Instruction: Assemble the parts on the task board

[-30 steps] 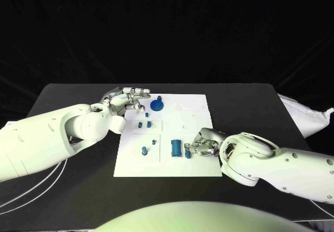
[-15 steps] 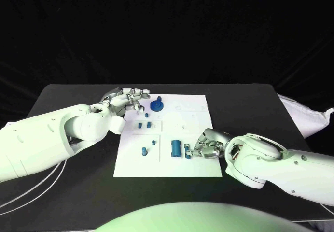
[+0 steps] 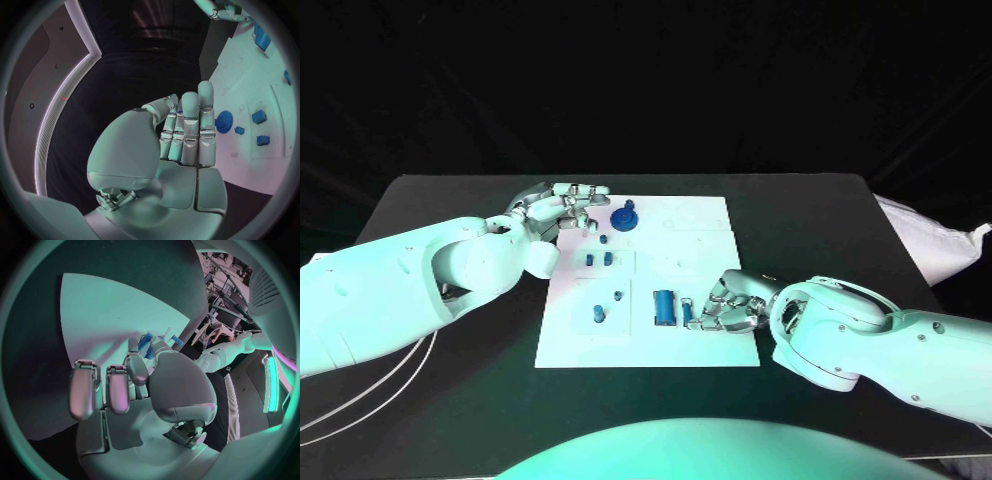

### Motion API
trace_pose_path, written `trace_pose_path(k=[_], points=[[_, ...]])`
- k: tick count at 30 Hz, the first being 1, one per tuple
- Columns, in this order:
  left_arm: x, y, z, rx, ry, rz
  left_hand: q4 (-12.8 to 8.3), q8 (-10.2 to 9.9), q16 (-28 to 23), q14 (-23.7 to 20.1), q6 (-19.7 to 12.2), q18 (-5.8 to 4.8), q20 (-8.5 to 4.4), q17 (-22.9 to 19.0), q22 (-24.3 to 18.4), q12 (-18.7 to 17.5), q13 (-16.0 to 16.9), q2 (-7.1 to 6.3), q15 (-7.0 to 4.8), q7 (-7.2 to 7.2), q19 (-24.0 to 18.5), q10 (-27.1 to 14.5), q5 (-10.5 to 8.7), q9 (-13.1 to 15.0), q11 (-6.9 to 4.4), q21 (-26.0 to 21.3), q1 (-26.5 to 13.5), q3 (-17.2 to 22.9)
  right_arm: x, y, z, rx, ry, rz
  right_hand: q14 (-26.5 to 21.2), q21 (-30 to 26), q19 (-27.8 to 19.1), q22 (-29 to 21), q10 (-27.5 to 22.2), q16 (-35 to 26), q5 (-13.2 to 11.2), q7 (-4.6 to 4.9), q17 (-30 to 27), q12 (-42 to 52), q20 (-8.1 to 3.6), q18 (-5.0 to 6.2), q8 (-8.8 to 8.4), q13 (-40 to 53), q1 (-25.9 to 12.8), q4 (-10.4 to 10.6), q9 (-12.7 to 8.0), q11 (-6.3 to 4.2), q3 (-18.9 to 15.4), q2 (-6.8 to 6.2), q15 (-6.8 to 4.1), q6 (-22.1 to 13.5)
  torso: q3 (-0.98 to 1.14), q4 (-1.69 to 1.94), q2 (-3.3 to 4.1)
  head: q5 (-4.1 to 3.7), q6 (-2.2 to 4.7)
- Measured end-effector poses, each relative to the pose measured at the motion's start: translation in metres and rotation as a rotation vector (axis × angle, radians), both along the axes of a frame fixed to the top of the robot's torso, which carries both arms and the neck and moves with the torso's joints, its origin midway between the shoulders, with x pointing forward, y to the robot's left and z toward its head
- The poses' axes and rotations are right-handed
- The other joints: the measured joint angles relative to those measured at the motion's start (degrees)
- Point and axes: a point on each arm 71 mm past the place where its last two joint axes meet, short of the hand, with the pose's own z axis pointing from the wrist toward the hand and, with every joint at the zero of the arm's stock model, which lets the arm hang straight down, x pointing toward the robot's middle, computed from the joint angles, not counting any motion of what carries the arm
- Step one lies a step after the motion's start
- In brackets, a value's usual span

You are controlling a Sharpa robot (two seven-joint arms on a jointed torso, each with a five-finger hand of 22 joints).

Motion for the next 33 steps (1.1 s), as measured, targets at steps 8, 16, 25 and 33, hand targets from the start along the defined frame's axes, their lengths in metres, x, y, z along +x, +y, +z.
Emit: trace_pose_path(k=[8, 16, 25, 33], points=[[0.000, 0.000, 0.000, 0.000, 0.001, 0.000, 0.00, 0.00, 0.00, 0.00, 0.00, 0.00, 0.00, 0.00, 0.00, 0.00, 0.00, 0.00, 0.00, 0.00, 0.00, 0.00, 0.00, 0.00, 0.00, 0.00, 0.00, 0.00, 0.002, 0.003, -0.002, -0.004, 0.009, 0.014, 0.00, 0.00, 0.00, 0.00, 0.00, 0.00, 0.00, 0.00, 0.00, 0.00, 0.00, 0.00, 0.00, 0.02, 0.38, -0.15, -0.01, 0.00, -0.15, 0.38, 0.00, 0.00, -0.04, 0.04, 0.00, 0.02, -0.12], [0.000, 0.000, 0.000, 0.001, 0.001, -0.001, 0.00, 0.00, 0.00, 0.00, 0.00, 0.00, 0.00, 0.01, 0.00, 0.00, 0.00, 0.00, 0.00, 0.00, 0.00, 0.00, 0.00, 0.01, 0.00, 0.00, 0.00, 0.00, 0.006, 0.003, -0.006, -0.012, 0.010, 0.004, 0.00, 0.00, 0.00, 0.24, 0.00, 0.00, 0.00, 0.00, -0.01, 0.00, 0.00, 0.00, 0.00, 0.26, 0.70, 0.80, 0.08, 0.00, -1.11, 1.86, 0.00, 0.00, -0.06, 0.07, 0.02, 0.04, -0.23], [0.000, 0.000, 0.000, 0.001, 0.002, -0.002, 0.00, 0.00, 0.00, 0.00, 0.00, 0.00, 0.00, 0.01, 0.00, 0.00, 0.01, 0.00, 0.00, 0.00, 0.00, 0.00, 0.00, 0.01, 0.00, 0.00, 0.00, 0.00, 0.013, 0.001, -0.007, -0.012, 0.024, -0.011, 0.00, 0.00, 0.00, 0.24, 0.00, 0.00, 0.23, -0.16, -0.01, 0.00, 0.00, 0.00, 0.09, 0.37, 0.51, 0.94, 0.26, 0.00, -1.43, 2.06, 0.00, 0.16, -0.03, 0.07, 0.01, 0.10, -0.30], [0.000, -0.001, 0.000, 0.001, 0.002, -0.003, 0.00, 0.00, 0.00, -0.15, -0.21, 0.00, 0.00, -0.06, 0.00, 0.00, 0.01, 0.00, 0.16, 0.21, 0.00, 0.00, 0.00, 0.01, 0.00, 0.00, 0.00, 0.00, 0.017, 0.000, -0.008, 0.000, 0.052, -0.021, 0.00, 0.00, 0.00, 0.24, 0.00, 0.00, -2.35, 0.02, -0.01, 0.00, 0.00, 0.00, -0.02, 0.46, 2.27, -0.32, 0.23, 0.00, -2.69, 3.79, 0.01, -0.01, -0.01, 0.02, -0.01, 0.19, -0.25]])
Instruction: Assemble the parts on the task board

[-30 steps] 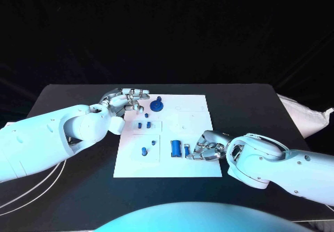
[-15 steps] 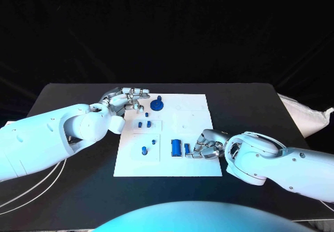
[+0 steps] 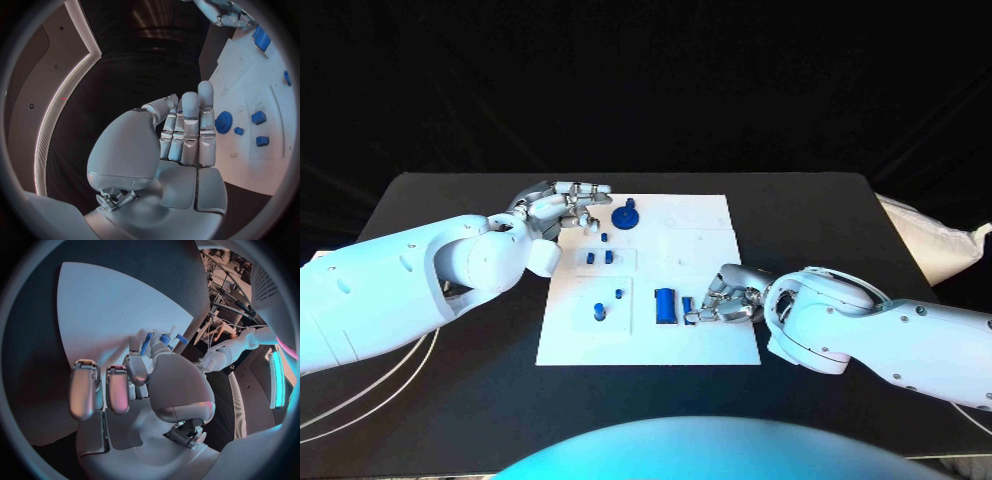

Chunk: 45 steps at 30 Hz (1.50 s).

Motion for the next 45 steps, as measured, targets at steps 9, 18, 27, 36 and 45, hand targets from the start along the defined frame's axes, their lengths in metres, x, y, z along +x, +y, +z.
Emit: trace_pose_path(k=[9, 18, 27, 36, 45], points=[[0.000, -0.001, 0.000, 0.000, 0.002, -0.002, -0.16, 0.00, 0.00, 0.00, -0.07, 0.00, 0.00, 0.00, 0.00, 0.00, 0.00, 0.00, 0.00, -0.08, 0.00, 0.00, 0.00, 0.00, 0.00, 0.00, 0.00, -0.16, 0.003, 0.000, -0.001, 0.010, 0.018, -0.011, 0.00, 0.00, 0.00, -0.13, 0.00, 0.00, -2.12, 0.15, 0.00, 0.00, 0.00, 0.00, 0.13, -0.07, 1.24, -0.86, 0.11, 0.00, -0.86, -0.28, 0.00, -0.15, -0.02, -0.04, 0.00, -0.06, 0.04], [0.000, -0.001, 0.000, 0.001, 0.003, -0.003, -0.16, 0.00, 0.00, 0.01, -0.08, 0.00, 0.00, 0.01, 0.00, 0.00, 0.00, 0.00, -0.01, -0.08, 0.00, 0.00, 0.00, 0.00, 0.00, 0.00, 0.00, -0.16, 0.005, 0.000, -0.002, 0.021, 0.020, -0.019, 0.00, -0.37, 0.00, -0.51, -0.21, -0.33, -2.45, 0.24, 0.00, -0.76, 0.00, 0.00, -0.22, -0.21, 3.16, -1.82, 0.07, 0.21, -1.82, 0.28, 0.01, -0.07, -0.03, -0.01, -0.03, -0.16, 0.13], [0.002, 0.001, -0.002, 0.003, -0.001, 0.006, 0.78, 0.24, -0.82, -2.47, -0.52, 0.00, 0.39, -0.88, -0.37, 0.65, -0.18, -0.37, 0.44, 0.10, -2.09, -0.84, 0.00, -0.15, 0.25, -1.41, -1.61, -1.45, 0.023, -0.012, 0.019, 0.194, -0.033, -0.040, 0.15, -6.50, -4.23, -9.47, -7.07, -6.40, 0.28, 2.56, -2.99, -14.66, 1.14, 0.01, -3.38, -8.85, 5.45, -3.19, -1.17, 2.01, -3.19, 0.85, 1.18, -5.72, -0.09, -0.15, -0.29, -0.37, 0.92], [0.010, 0.009, -0.010, -0.014, -0.005, 0.053, 3.02, 0.26, -18.30, -14.93, -3.05, 0.00, 3.44, -10.52, -8.65, 0.67, -0.68, -0.99, 3.64, 0.84, -14.63, -4.02, 0.00, -0.54, 2.18, -13.88, -3.56, -6.70, 0.076, -0.030, 0.043, 0.519, -0.110, -0.138, -4.23, -25.85, -14.65, -33.88, -16.81, -26.75, -1.08, 4.44, -24.47, -34.07, 2.36, 4.98, -5.40, -23.46, 10.83, -6.22, -2.12, 3.56, -2.29, 2.64, 2.97, -9.19, -0.52, -0.75, -2.10, -0.44, 2.41], [0.022, 0.024, -0.025, -0.037, -0.018, 0.146, 3.97, 0.61, -36.75, -15.34, -3.13, -0.01, 7.39, -19.32, -19.10, -2.75, -0.81, 0.76, 6.10, 0.29, -21.12, -4.41, 0.00, -0.64, 2.70, -24.42, -1.81, -8.41, 0.123, -0.040, 0.041, 0.795, -0.141, -0.268, -14.24, -47.03, -21.20, -49.94, -19.47, -57.74, -4.99, 6.54, -45.27, -50.28, 5.39, 5.35, -7.22, -43.61, 13.87, -9.33, -4.91, 6.33, 2.11, 3.88, 6.24, -10.19, -0.48, -1.72, -4.31, 0.08, 4.94]])
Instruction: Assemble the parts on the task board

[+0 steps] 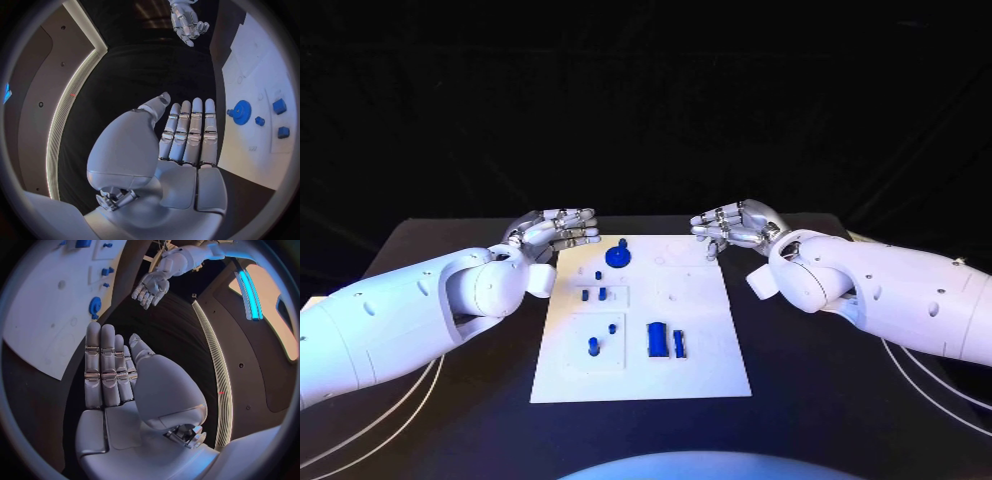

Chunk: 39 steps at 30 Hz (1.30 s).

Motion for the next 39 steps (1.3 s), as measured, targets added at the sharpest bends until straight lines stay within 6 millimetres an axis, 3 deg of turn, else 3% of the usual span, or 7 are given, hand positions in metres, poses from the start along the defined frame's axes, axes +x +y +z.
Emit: trace_pose_path(k=[4, 7, 14, 20, 28, 36, 39], points=[[0.005, 0.003, -0.004, -0.009, -0.020, 0.047, 0.22, -1.71, -5.45, 0.66, 0.29, 0.00, 0.51, -2.55, -3.69, -2.79, -0.06, 0.23, 0.65, -0.28, -0.51, 0.64, 0.00, -0.32, 0.28, -2.21, 0.23, -0.69, 0.015, -0.005, -0.001, 0.076, -0.016, -0.039, -5.34, -9.53, -4.34, -6.08, -0.09, -11.27, -0.43, 0.73, -7.36, -5.58, 2.72, 0.00, -0.65, -9.22, 0.22, -0.85, -2.34, 1.54, 2.17, -0.22, 2.91, -0.31, 0.18, -0.01, -0.88, 0.03, 1.31], [0.007, 0.004, -0.005, -0.009, -0.029, 0.066, 0.19, -2.72, -7.43, -0.53, -1.38, 0.01, 0.46, -3.47, -5.78, -3.99, -0.47, 1.08, 0.87, -0.68, -2.11, -0.96, 0.00, -0.73, 0.21, -2.98, -1.63, -1.50, 0.020, -0.008, -0.002, 0.098, -0.023, -0.053, -5.86, -14.74, -4.54, -10.02, -0.52, -16.36, -0.54, 0.40, -12.85, -7.79, 3.66, 0.00, -0.98, -16.18, -2.87, -2.03, -4.65, 1.67, 3.96, -1.34, 2.96, -2.21, 0.29, 0.05, -1.28, 0.21, 1.92], [0.002, 0.000, -0.005, -0.008, -0.022, 0.063, 0.34, -6.17, -10.59, -13.64, -15.05, -1.42, -2.97, -6.84, -11.91, -5.91, -2.59, 3.34, -1.08, -3.14, -13.65, -15.13, -2.93, -2.98, -1.89, -5.31, -20.11, -6.08, 0.014, -0.001, -0.002, 0.111, -0.017, -0.050, -21.54, -19.39, -18.78, -13.07, -15.64, -18.94, -3.22, -2.07, -17.24, -11.11, 1.15, -1.36, -3.20, -19.93, -22.34, -2.02, -7.29, -0.87, 2.60, -2.71, 0.26, -15.63, 0.42, 0.07, -1.21, 0.43, 2.69], [-0.010, -0.014, -0.003, 0.003, -0.030, 0.070, 0.40, -7.17, -12.69, -22.53, -24.29, -2.67, -5.31, -8.47, -16.03, -9.15, -3.26, 4.05, -3.96, -4.83, -21.47, -24.67, -4.94, -3.66, -3.78, -5.75, -32.52, -9.13, -0.001, 0.017, 0.001, 0.171, -0.022, -0.069, -32.12, -22.31, -28.35, -14.95, -25.84, -20.59, -5.77, -3.71, -19.97, -12.71, -0.54, -3.13, -3.65, -22.17, -35.23, -1.95, -8.98, -3.41, -0.62, -3.10, -0.59, -24.61, 1.06, 0.18, -1.32, 1.34, 5.77], [-0.033, -0.033, 0.005, 0.062, -0.084, 0.136, 0.39, -7.49, -15.26, -31.59, -33.73, -4.41, -7.75, -9.16, -20.23, -10.77, -3.50, 4.36, -6.21, -8.58, -29.47, -34.46, -5.54, -3.89, -7.32, -6.06, -45.20, -12.27, -0.027, 0.040, 0.008, 0.271, -0.035, -0.172, -42.89, -25.29, -38.14, -18.32, -36.41, -24.47, -6.77, -7.52, -22.77, -13.41, -4.27, -4.03, -3.87, -24.43, -48.42, -1.95, -12.76, -4.63, -2.05, -3.28, -0.97, -33.67, 2.04, 0.35, -1.55, 2.54, 9.47], [-0.044, -0.037, 0.012, 0.130, -0.146, 0.214, 0.45, -7.49, -18.60, -37.55, -39.93, -7.92, -11.30, -9.27, -23.02, -11.03, -3.56, 4.43, -6.79, -10.14, -34.61, -40.89, -5.77, -3.97, -8.23, -6.06, -53.54, -14.21, -0.036, 0.041, 0.011, 0.298, -0.046, -0.280, -50.08, -27.58, -44.65, -20.66, -43.30, -25.26, -6.99, -8.89, -25.48, -13.49, -5.89, -7.92, -3.87, -28.22, -57.21, -1.89, -14.36, -4.84, -2.42, -3.35, -1.08, -39.79, 2.33, 0.39, -1.61, 2.71, 10.11], [-0.045, -0.036, 0.013, 0.150, -0.165, 0.236, 0.38, -7.49, -18.95, -39.46, -41.95, -8.04, -12.28, -9.29, -23.90, -11.03, -3.57, 4.44, -6.87, -10.46, -36.27, -42.93, -5.77, -4.00, -8.41, -6.06, -56.23, -15.44, -0.036, 0.040, 0.011, 0.298, -0.051, -0.307, -52.35, -29.39, -46.71, -21.02, -45.51, -25.57, -6.99, -9.12, -27.07, -13.48, -6.11, -8.08, -3.87, -28.93, -59.99, -1.89, -14.59, -4.92, -2.42, -3.35, -1.10, -41.76, 2.36, 0.40, -1.62, 2.71, 10.14]])
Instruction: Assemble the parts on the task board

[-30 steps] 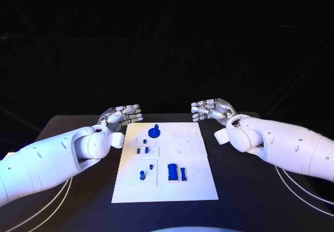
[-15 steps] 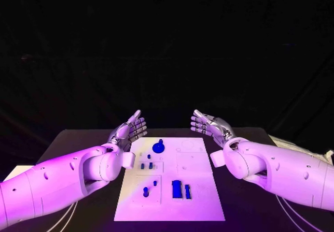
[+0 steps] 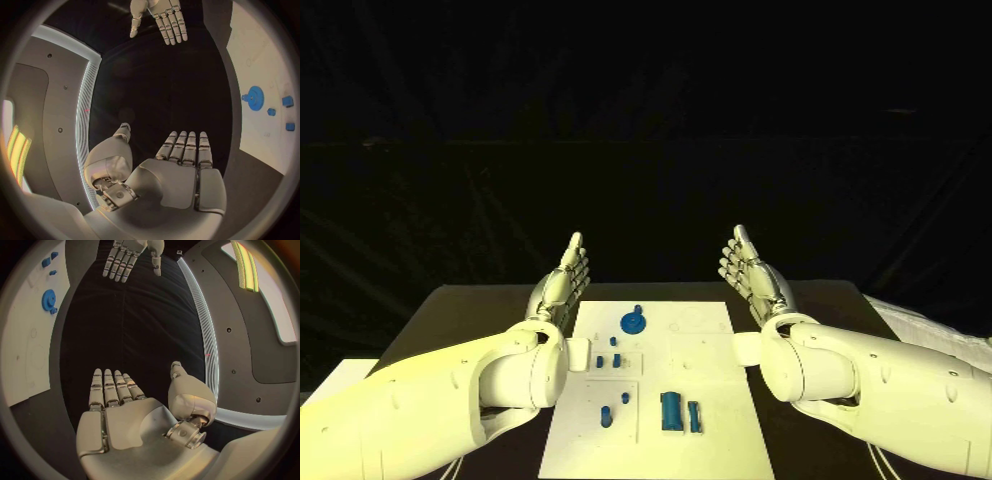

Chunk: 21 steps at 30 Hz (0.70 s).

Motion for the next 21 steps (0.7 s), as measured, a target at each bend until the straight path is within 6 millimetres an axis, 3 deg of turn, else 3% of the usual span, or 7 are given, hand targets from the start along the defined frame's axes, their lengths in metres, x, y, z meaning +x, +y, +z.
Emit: trace_pose_path(k=[2, 4, 20, 21], points=[[0.0001, 0.0009, 0.0007, 0.010, -0.010, 0.011, 0.02, 0.00, -0.39, -1.18, -1.19, 0.00, -0.32, -0.04, -0.51, 0.00, 0.00, 0.00, -0.03, -0.07, -1.08, -1.22, 0.00, -0.01, -0.02, 0.00, -1.55, -1.13, 0.0001, -0.0010, 0.0001, 0.000, -0.001, -0.013, -1.36, -0.90, -1.19, -0.15, -1.27, 0.00, 0.00, -0.10, -0.71, 0.00, -0.16, -0.78, -0.20, -0.30, -1.62, 0.00, -0.09, -0.03, 0.00, 0.02, 0.03, -1.11, 0.01, 0.01, 0.00, 0.00, 0.01], [0.0001, 0.0014, 0.0011, 0.016, -0.016, 0.018, 0.05, 0.00, -0.43, -2.21, -2.33, -0.87, -0.63, -0.05, -1.02, 0.00, 0.00, 0.01, -0.05, -0.15, -2.01, -2.36, 0.00, -0.02, -0.09, 0.00, -3.05, -2.09, 0.0001, -0.0016, 0.0001, 0.000, 0.000, -0.021, -2.63, -1.57, -2.40, -0.25, -2.52, 0.00, 0.00, -0.12, -1.24, 0.00, -0.24, -0.89, -0.22, -0.53, -3.20, 0.00, -0.16, -0.05, 0.00, 0.01, -0.01, -2.19, 0.00, 0.01, -0.01, 0.00, 0.01], [0.0001, 0.0029, 0.0025, 0.036, -0.036, 0.039, 0.07, -0.21, -0.81, -8.68, -9.03, -0.90, -1.37, -0.05, -6.41, 0.00, 0.01, 0.02, -0.14, -0.29, -7.66, -9.45, -0.21, -0.03, -0.18, 0.00, -12.13, -4.17, 0.0000, -0.0034, 0.0000, 0.001, 0.000, -0.049, -9.74, -2.81, -8.56, -0.50, -9.23, 0.00, 0.00, -0.38, -2.42, 0.00, -0.47, -0.88, -0.22, -1.00, -11.69, 0.00, -0.34, 0.01, 0.00, -0.09, 0.03, -7.98, 0.02, 0.01, -0.01, 0.01, 0.02], [0.0001, 0.0029, 0.0025, 0.036, -0.036, 0.039, 0.04, -0.21, -0.88, -10.49, -10.01, -0.89, -1.35, -0.05, -6.57, 0.00, 0.01, 0.01, -0.10, -0.29, -9.35, -10.47, -0.21, -0.03, -0.19, 0.01, -13.54, -4.33, 0.0000, -0.0034, 0.0000, 0.001, 0.000, -0.049, -11.54, -3.06, -10.26, -0.50, -11.00, 0.00, 0.01, -0.32, -2.46, 0.00, -0.43, -1.41, -0.21, -1.01, -13.93, 0.00, -0.35, 0.01, 0.00, -0.06, 0.03, -10.40, 0.02, 0.01, -0.01, 0.01, 0.02]])
